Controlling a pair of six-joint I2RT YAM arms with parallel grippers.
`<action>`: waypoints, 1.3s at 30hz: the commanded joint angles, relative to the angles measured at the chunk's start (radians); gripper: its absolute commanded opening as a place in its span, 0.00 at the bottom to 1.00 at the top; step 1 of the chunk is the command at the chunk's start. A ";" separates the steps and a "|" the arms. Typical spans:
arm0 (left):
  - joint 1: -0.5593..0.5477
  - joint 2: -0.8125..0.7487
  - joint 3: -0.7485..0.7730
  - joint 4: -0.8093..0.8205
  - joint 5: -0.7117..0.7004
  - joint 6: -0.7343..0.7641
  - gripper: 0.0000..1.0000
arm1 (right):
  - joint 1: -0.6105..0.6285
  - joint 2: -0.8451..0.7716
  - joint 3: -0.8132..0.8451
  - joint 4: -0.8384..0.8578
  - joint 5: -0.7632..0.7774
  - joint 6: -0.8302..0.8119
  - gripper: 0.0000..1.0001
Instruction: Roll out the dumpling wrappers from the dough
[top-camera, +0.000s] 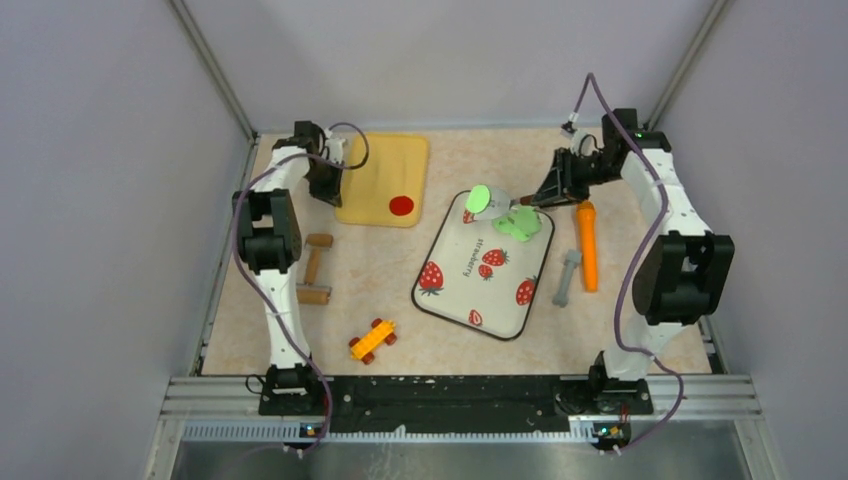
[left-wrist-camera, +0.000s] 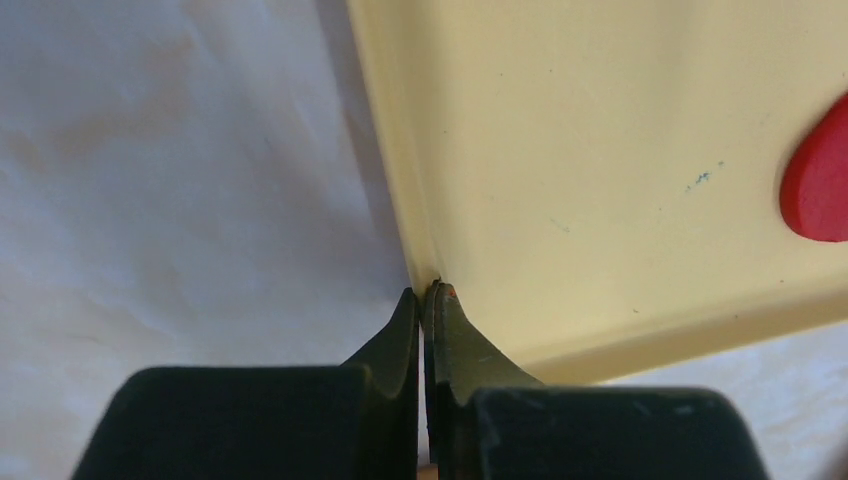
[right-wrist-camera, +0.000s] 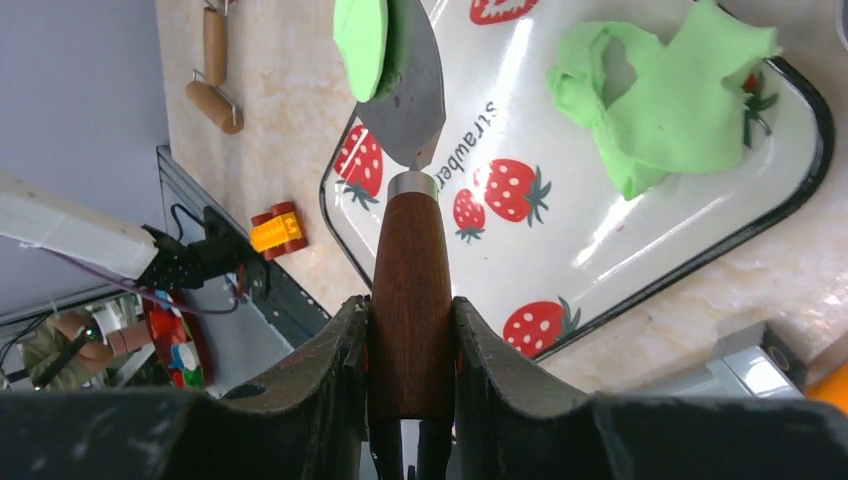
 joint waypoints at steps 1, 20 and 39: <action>-0.001 -0.177 -0.214 -0.007 0.042 -0.098 0.00 | 0.117 0.015 0.080 0.139 0.018 0.163 0.00; -0.064 -0.524 -0.736 0.162 0.140 -0.341 0.00 | 0.483 0.349 0.351 0.195 0.024 0.181 0.00; -0.063 -0.507 -0.710 0.168 0.173 -0.347 0.00 | 0.561 0.555 0.498 0.087 0.210 0.108 0.00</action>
